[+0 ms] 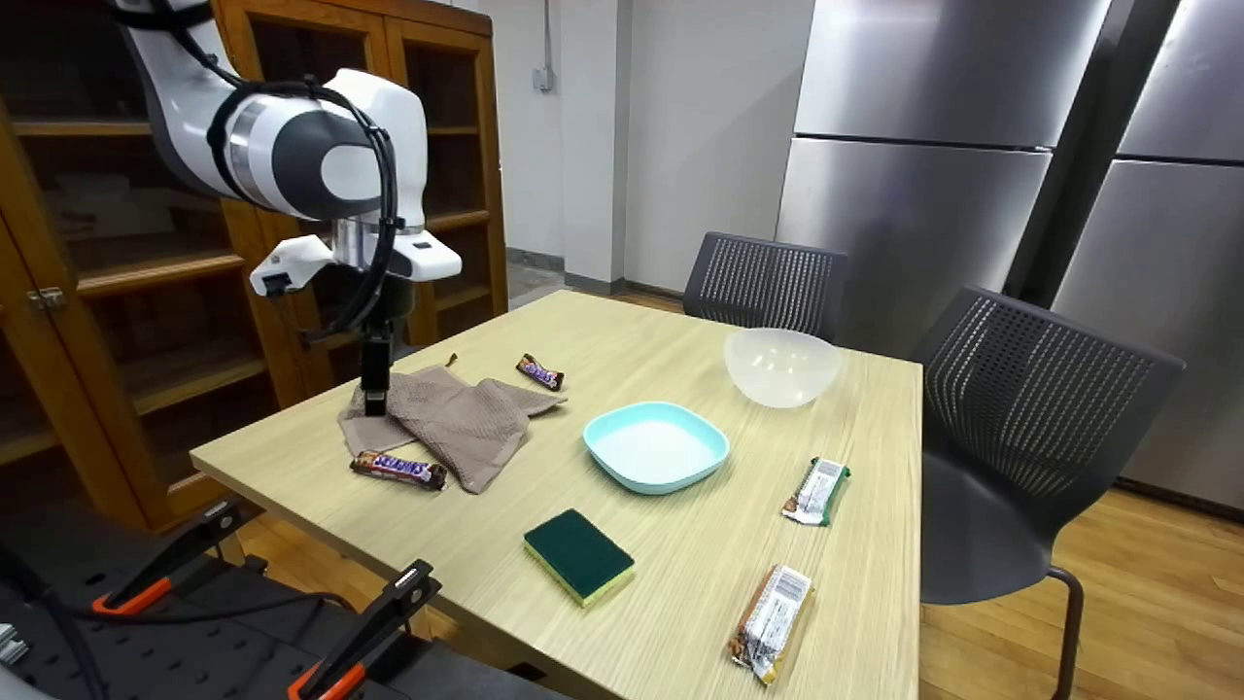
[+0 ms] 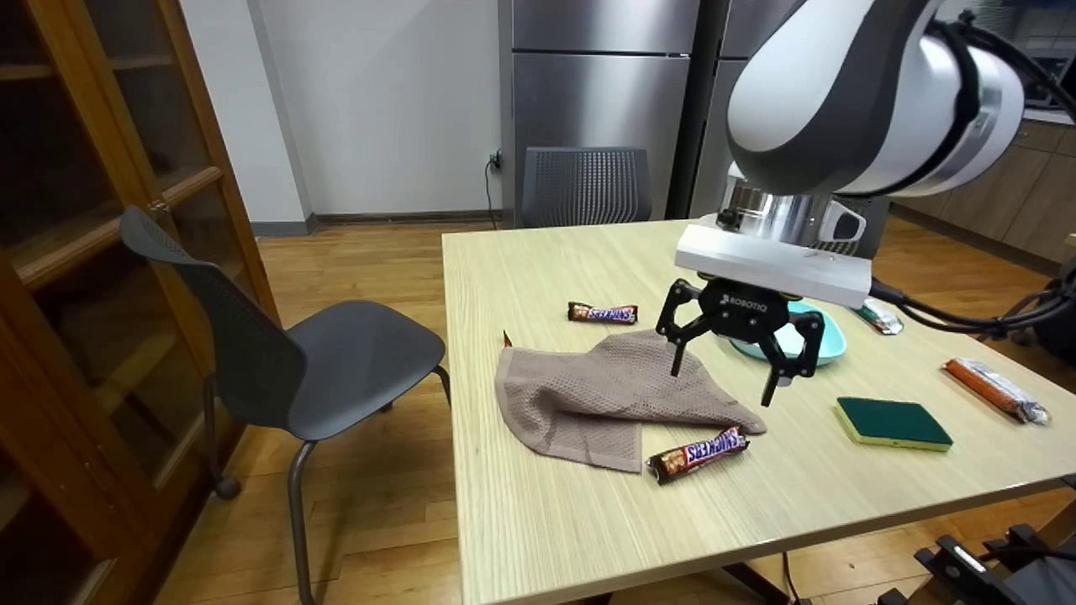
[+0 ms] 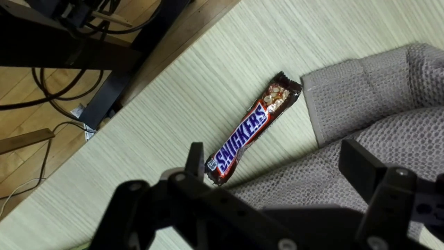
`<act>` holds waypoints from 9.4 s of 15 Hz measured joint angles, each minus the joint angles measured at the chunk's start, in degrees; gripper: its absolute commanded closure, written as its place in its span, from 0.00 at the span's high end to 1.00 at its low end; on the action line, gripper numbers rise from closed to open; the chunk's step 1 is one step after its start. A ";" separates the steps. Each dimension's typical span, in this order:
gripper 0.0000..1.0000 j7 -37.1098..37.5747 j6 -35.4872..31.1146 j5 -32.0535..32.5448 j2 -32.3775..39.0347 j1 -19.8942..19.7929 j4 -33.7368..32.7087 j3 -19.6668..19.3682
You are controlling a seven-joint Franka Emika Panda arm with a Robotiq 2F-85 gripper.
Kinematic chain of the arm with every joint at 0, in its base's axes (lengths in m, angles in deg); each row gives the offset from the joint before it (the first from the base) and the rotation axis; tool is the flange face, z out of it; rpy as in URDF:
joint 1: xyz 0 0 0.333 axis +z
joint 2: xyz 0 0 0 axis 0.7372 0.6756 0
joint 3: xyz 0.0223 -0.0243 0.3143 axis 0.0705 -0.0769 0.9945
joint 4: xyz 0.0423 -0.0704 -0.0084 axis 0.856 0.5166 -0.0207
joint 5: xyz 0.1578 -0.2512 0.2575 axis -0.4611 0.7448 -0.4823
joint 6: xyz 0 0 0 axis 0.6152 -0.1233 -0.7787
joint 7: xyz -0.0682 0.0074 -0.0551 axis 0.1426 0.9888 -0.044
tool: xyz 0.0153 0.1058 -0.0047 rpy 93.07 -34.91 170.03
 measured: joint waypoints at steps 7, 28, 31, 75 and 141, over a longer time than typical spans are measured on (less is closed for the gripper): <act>1.00 0.50 -4.10 -5.23 11.81 0.88 -5.79 -0.23; 0.03 6.01 -9.16 -7.52 21.22 4.55 -12.73 -1.98; 0.04 6.07 -8.85 -7.52 21.11 4.62 -12.68 -2.08; 0.04 15.95 17.90 -18.83 21.64 -17.61 -38.91 -13.72; 1.00 40.37 19.88 -6.99 38.90 -3.91 -61.93 -10.27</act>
